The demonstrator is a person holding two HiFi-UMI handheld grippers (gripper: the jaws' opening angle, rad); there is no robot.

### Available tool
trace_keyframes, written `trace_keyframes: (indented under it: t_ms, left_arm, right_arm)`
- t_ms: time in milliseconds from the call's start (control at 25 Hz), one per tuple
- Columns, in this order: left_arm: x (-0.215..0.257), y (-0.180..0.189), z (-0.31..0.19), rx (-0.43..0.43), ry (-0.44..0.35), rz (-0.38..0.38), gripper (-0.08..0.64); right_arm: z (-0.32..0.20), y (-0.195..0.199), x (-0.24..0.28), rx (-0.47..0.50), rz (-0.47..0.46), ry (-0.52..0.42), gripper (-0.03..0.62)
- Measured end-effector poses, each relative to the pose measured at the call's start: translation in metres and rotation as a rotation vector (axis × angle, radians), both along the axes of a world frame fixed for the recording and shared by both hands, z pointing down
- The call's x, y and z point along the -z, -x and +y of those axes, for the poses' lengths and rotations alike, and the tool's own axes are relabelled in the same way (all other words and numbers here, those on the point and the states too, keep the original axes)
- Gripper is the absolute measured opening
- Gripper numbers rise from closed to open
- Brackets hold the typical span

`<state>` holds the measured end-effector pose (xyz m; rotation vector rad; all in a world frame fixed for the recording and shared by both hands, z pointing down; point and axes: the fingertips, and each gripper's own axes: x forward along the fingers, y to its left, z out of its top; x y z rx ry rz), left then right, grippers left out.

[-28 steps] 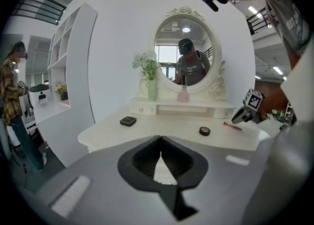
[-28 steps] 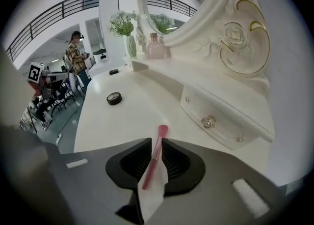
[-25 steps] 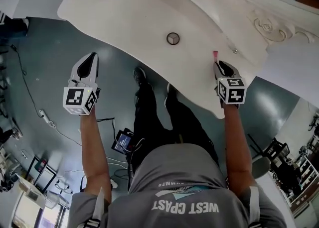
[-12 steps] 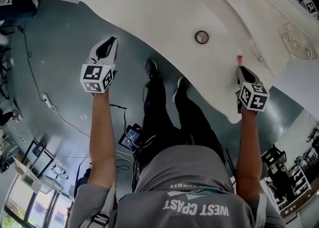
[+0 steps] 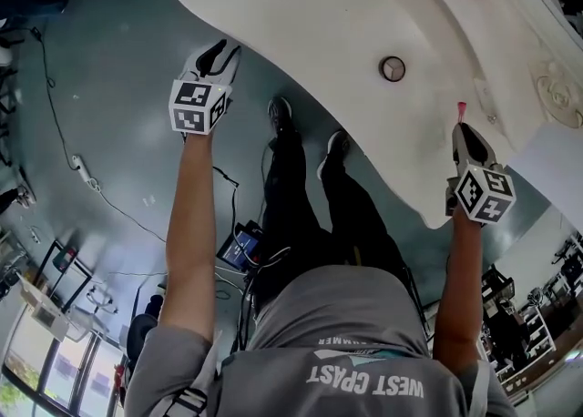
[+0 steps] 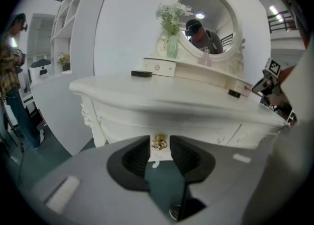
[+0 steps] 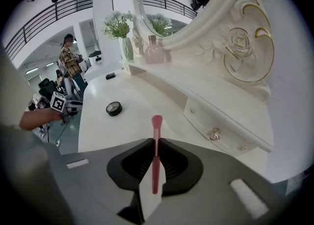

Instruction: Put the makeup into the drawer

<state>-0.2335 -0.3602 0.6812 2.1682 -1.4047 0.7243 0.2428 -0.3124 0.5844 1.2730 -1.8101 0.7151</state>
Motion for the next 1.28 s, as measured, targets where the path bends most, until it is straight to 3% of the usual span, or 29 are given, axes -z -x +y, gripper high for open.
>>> trace_keyframes:
  t_ms: [680,1280]
  left_arm:
    - [-0.047,-0.022,-0.022,-0.131,0.052,-0.026,0.161]
    - [-0.041,-0.015,-0.022,-0.097,0.052,-0.012,0.129]
  right_arm:
    - [-0.04,0.072,0.096,0.103,-0.127,-0.202,0.044]
    - [-0.054,0.141,0.146,0.223,-0.177,-0.261,0.044]
